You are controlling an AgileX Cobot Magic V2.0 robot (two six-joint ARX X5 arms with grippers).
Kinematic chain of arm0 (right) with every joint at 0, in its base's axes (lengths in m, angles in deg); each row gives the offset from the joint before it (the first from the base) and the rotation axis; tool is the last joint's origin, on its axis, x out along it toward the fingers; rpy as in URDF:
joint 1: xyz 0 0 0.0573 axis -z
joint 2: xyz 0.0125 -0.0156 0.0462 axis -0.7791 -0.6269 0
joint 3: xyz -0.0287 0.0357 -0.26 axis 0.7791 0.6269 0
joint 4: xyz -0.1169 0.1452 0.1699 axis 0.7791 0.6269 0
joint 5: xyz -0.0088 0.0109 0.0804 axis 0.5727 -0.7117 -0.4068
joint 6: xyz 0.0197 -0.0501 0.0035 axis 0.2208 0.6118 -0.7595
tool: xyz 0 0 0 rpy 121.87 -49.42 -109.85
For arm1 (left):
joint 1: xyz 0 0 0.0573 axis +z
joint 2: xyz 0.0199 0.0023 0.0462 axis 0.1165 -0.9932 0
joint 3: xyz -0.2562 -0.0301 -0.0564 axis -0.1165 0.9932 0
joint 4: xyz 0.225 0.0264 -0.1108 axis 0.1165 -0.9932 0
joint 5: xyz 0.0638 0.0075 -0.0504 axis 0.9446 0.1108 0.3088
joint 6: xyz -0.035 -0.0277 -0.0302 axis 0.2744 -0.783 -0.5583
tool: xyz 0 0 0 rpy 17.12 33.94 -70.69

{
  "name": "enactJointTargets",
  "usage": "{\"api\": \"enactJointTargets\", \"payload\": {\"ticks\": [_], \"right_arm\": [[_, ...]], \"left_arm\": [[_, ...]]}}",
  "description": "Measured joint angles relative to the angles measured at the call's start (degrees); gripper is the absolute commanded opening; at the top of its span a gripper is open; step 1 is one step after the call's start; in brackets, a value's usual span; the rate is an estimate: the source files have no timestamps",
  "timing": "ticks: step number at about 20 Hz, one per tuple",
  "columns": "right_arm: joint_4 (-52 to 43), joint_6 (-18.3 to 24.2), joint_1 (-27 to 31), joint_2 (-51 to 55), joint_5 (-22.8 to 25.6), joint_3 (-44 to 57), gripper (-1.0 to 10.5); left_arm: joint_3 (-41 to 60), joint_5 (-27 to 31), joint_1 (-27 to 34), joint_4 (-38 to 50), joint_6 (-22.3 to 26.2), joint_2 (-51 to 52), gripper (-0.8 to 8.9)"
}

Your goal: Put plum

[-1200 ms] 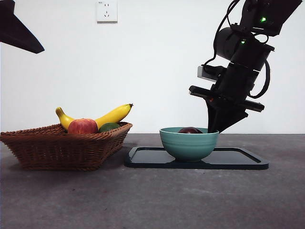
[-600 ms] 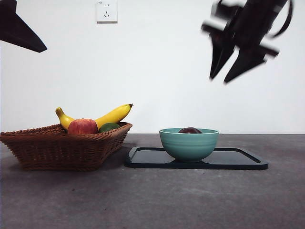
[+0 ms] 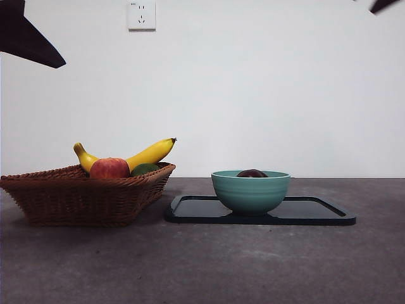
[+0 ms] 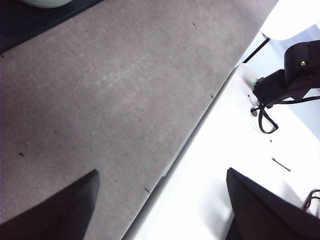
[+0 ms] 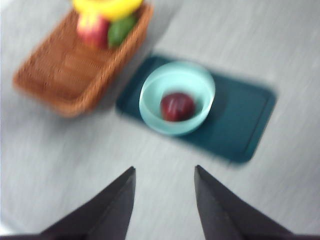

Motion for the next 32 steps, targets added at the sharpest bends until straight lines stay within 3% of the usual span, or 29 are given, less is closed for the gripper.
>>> {"api": "enactJointTargets", "payload": {"ticks": [7, 24, 28, 32], "right_arm": [[-0.33, -0.02, -2.86, 14.62, -7.50, 17.40, 1.9], [-0.39, -0.02, -2.89, 18.14, -7.98, 18.40, 1.9], [-0.39, -0.02, -2.89, 18.14, -7.98, 18.40, 1.9], [-0.39, -0.02, -2.89, 18.14, -7.98, 18.40, 1.9]], "left_arm": [[0.00, 0.02, 0.00, 0.17, 0.00, 0.00, 4.04], [0.00, 0.00, 0.00, 0.68, -0.02, 0.00, 4.04], [0.00, 0.17, 0.00, 7.54, -2.56, 0.00, 4.03], [-0.87, 6.43, -1.33, 17.70, -7.15, -1.42, 4.04]]}}
